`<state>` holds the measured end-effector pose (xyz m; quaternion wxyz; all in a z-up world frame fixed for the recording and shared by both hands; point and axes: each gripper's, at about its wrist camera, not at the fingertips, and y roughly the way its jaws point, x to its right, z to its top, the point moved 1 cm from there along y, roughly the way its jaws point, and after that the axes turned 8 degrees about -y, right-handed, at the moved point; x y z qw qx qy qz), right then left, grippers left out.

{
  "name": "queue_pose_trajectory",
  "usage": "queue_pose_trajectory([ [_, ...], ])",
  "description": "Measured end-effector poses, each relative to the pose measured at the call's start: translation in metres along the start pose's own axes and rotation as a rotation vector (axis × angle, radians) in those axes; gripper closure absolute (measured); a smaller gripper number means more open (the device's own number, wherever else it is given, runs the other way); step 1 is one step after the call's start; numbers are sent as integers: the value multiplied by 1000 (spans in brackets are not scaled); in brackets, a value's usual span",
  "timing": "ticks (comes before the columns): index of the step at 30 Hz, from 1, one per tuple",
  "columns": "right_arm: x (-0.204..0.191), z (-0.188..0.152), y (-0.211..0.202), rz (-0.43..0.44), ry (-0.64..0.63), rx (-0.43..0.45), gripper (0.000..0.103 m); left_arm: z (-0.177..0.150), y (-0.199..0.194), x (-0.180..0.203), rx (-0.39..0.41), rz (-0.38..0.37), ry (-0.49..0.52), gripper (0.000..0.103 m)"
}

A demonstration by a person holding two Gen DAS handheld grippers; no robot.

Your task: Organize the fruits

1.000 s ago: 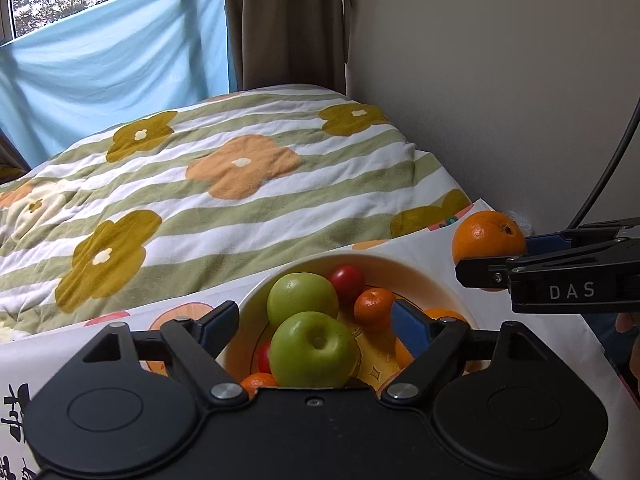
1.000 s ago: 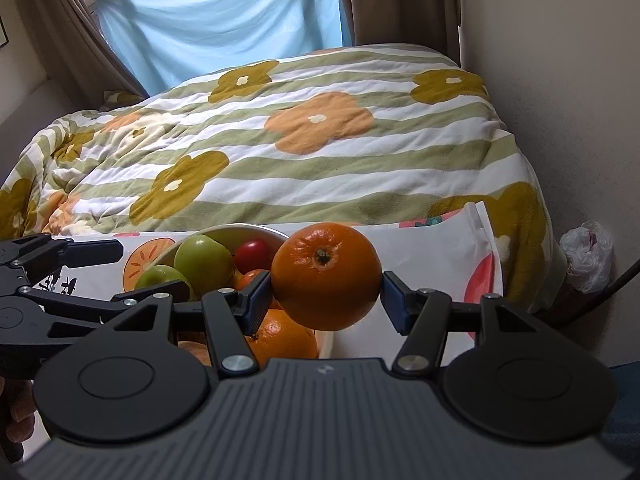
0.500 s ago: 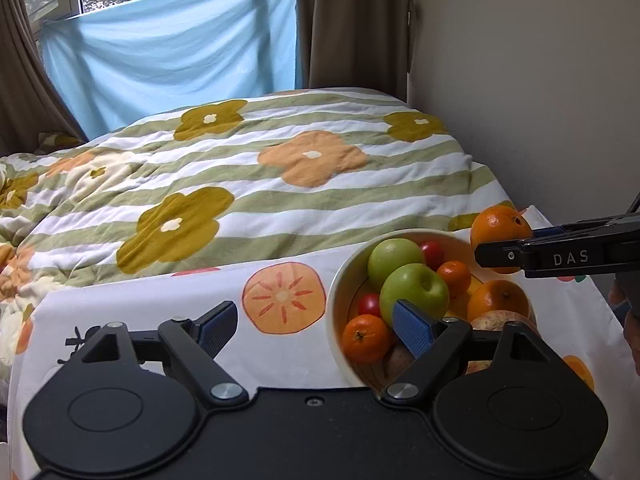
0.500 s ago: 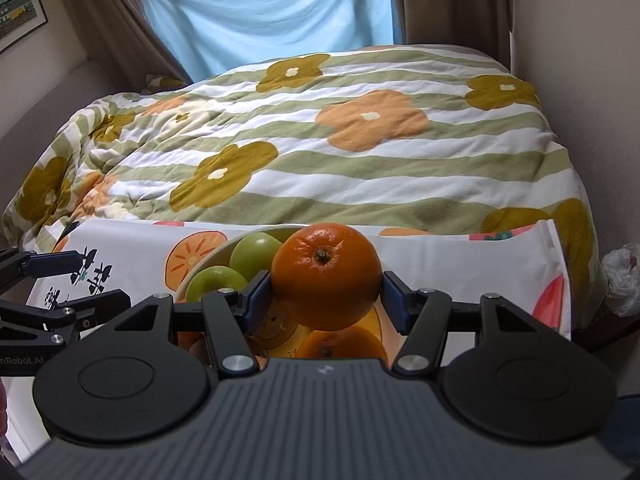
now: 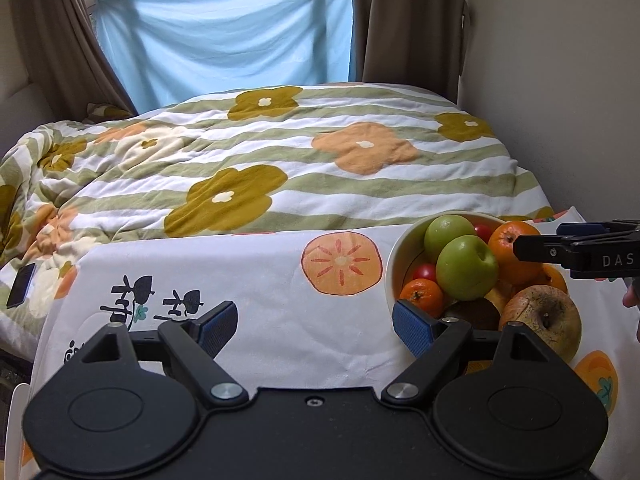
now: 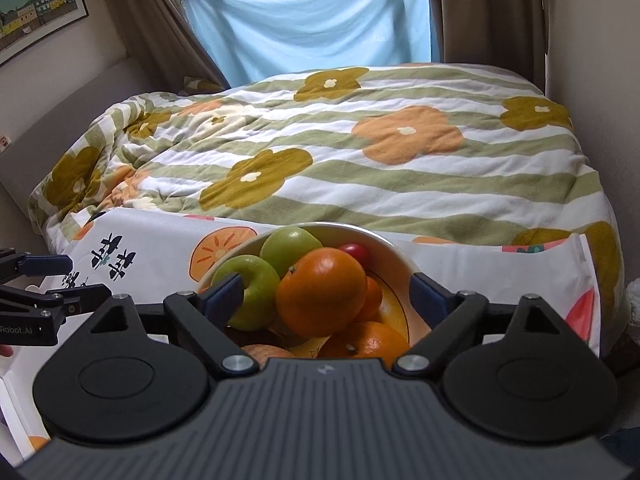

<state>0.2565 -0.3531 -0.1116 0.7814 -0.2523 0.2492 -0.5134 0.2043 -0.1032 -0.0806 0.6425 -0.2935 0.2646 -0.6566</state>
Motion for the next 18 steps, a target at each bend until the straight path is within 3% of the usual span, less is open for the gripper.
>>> queue_pose_trajectory([
  [9,-7,3,-10,-28,-10,16,0,1,-14,-3,24,2,-9,15],
  [18,-50,12,-70,-104,-48,82,0,10,-71,-15,128,-46,-7,15],
])
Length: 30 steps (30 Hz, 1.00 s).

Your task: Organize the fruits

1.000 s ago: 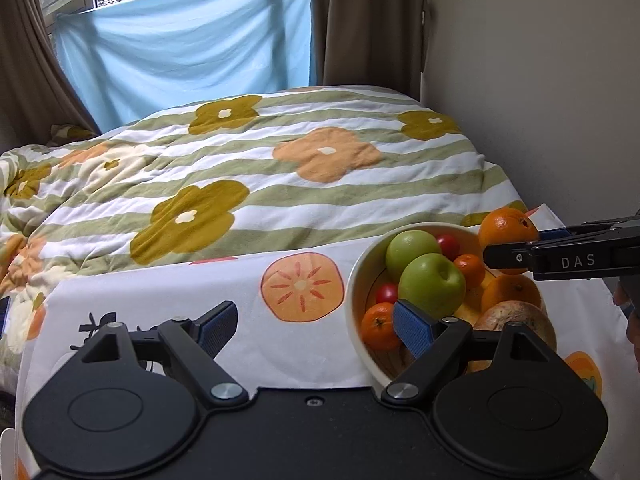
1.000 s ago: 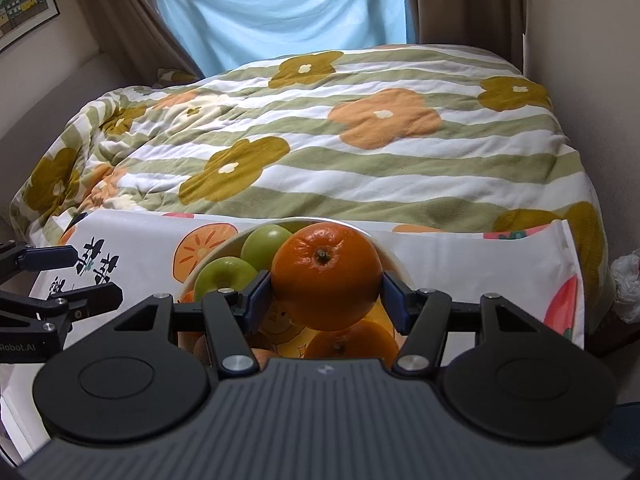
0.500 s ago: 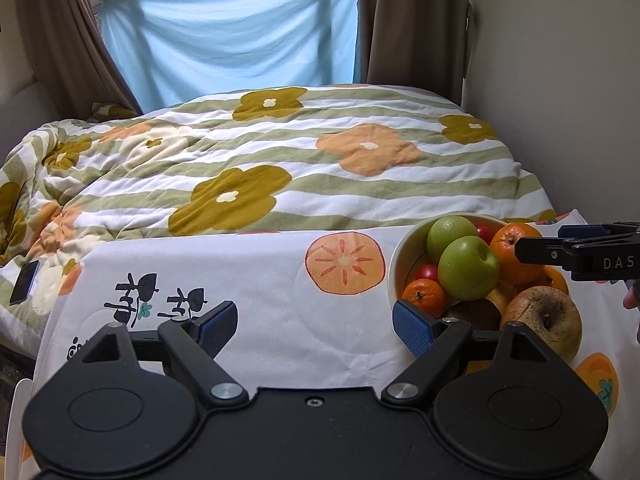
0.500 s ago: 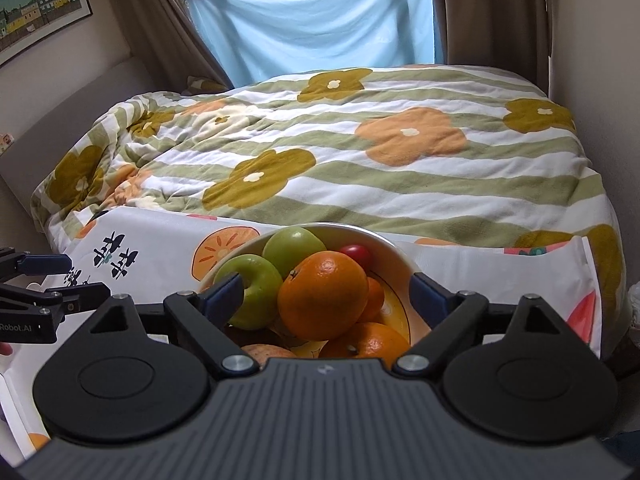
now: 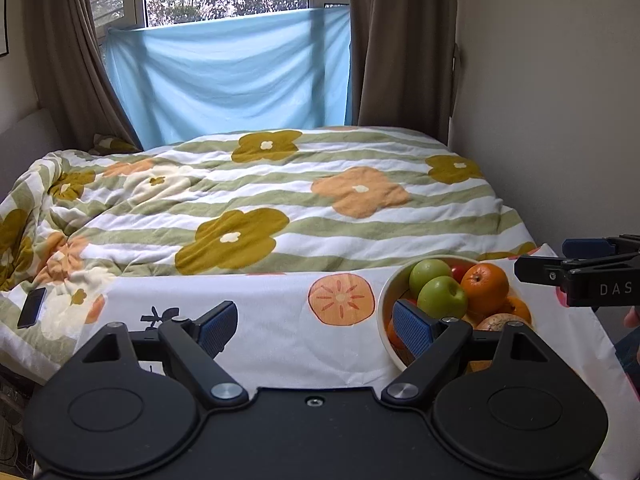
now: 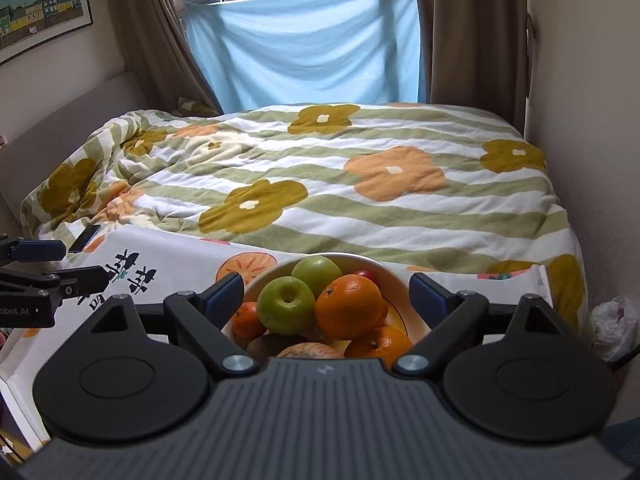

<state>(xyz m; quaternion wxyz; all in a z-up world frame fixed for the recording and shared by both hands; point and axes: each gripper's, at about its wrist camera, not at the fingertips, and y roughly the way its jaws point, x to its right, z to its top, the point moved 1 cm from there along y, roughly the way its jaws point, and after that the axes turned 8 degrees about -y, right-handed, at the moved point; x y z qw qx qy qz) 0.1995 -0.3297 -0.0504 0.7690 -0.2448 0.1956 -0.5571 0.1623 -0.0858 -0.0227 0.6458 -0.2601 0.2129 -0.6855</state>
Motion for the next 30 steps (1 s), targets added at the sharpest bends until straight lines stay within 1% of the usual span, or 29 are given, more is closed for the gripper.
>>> queue_pose_trajectory([
  [5,-28,7,-46,-40,9,28,0,3,-44,-13,58,-17,-17,15],
  [9,-48,8,-81,-89,30,24,0,2,-79,-27,96,-17,-39,15],
  [13,-66,3,-114,-127,56,17,0,-3,-107,-39,120,-17,-47,15],
  [16,-78,-3,-135,-147,77,10,0,-8,-121,-45,118,-8,-42,15],
  [19,-89,-11,-151,-172,88,-1,0,-15,-133,-49,117,-6,-44,14],
  [23,-101,-23,-163,-209,92,-8,0,-27,-145,-52,116,-2,-38,3],
  [25,-107,-29,-168,-233,89,-16,0,-33,-150,-53,116,-1,-37,0],
  [30,-118,-41,-174,-242,100,-29,0,-49,-157,-51,103,18,-27,0],
])
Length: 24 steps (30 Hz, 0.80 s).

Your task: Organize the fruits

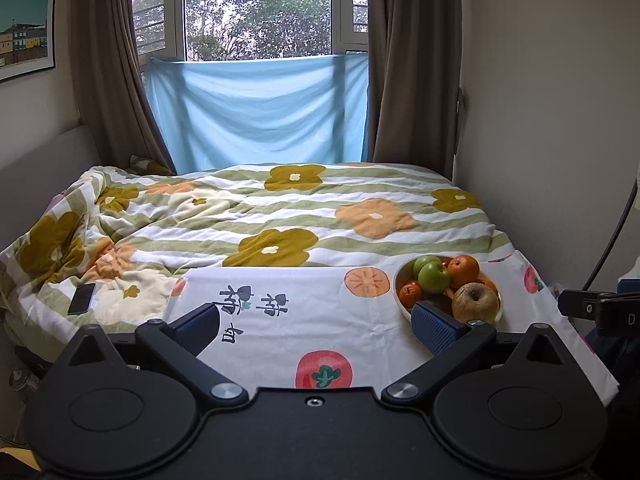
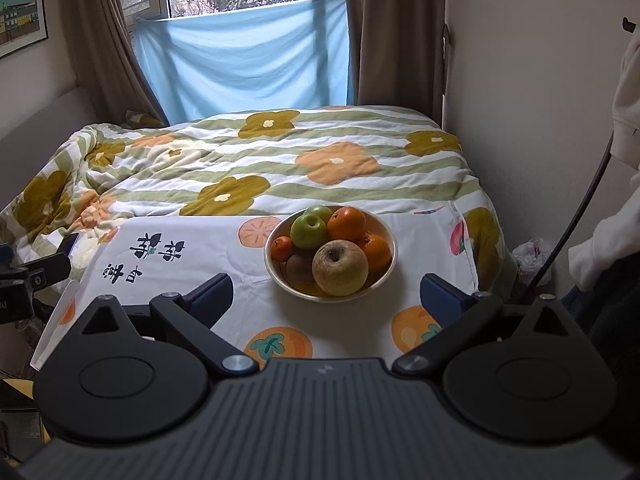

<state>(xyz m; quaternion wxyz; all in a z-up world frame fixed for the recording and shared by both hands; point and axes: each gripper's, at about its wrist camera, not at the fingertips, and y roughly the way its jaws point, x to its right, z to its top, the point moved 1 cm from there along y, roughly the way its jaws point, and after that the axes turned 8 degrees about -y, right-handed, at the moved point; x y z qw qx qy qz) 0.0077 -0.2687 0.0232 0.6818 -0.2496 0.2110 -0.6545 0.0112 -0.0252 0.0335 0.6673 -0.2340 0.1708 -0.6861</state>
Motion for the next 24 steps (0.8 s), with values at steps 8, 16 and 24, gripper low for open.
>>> queue_pose_trajectory([
  [8,-4,-9,-8,-12,11,-9,0,-8,-7,-2,-4,8,2,0],
  [16,-3,-9,-10,-11,5,-4,0,-8,-10,-3,-2,10,1,0],
  [24,-5,-6,-11,-8,-5,2,0,-7,-12,-4,3,18,-2,0],
])
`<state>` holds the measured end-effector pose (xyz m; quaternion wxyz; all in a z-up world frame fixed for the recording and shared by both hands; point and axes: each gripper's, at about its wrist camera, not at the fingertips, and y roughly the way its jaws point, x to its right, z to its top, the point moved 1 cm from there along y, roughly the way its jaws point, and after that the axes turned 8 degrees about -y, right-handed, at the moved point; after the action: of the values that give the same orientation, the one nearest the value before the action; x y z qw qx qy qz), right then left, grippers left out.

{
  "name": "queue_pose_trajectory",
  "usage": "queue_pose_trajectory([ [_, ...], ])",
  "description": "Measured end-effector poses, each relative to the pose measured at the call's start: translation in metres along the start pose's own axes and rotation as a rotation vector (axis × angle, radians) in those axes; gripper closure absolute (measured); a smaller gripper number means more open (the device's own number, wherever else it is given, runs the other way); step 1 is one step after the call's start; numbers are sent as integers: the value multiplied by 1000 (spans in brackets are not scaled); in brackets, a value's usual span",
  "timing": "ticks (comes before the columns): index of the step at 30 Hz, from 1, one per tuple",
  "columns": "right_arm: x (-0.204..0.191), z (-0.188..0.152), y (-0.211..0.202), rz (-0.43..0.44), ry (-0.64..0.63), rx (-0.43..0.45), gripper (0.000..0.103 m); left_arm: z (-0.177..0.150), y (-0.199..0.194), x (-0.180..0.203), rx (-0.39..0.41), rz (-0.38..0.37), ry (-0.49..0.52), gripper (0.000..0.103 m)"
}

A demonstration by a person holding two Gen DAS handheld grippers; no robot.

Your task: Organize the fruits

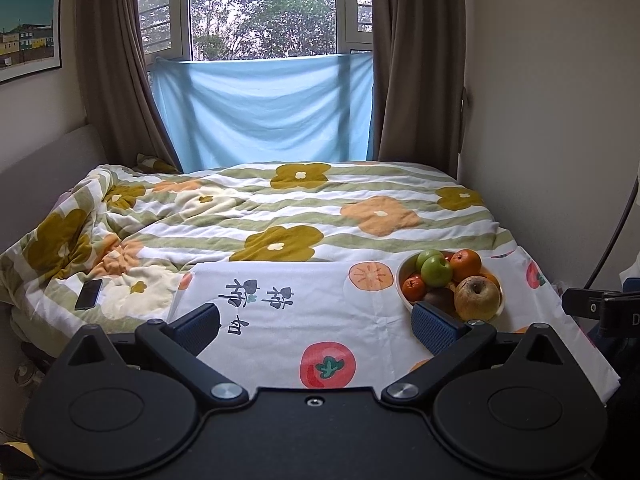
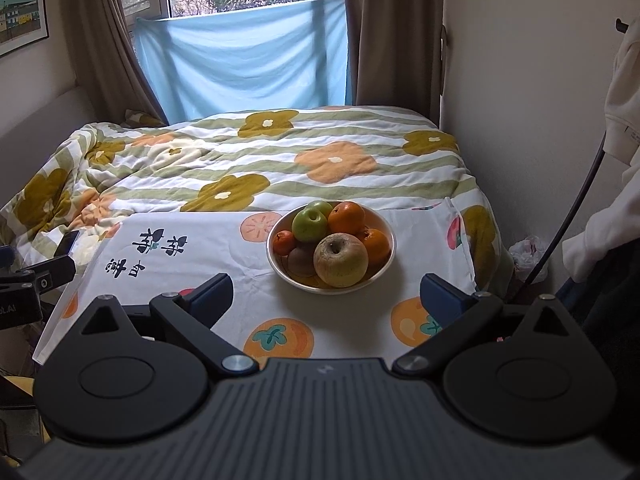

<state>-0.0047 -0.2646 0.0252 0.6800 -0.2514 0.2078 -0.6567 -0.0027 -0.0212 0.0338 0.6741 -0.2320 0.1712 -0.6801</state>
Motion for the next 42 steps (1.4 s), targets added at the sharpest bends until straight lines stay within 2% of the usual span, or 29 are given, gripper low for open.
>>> queue_pose_trajectory([
  [42,-4,-1,9,-14,-4,-15,0,1,5,-5,23,1,21,0],
])
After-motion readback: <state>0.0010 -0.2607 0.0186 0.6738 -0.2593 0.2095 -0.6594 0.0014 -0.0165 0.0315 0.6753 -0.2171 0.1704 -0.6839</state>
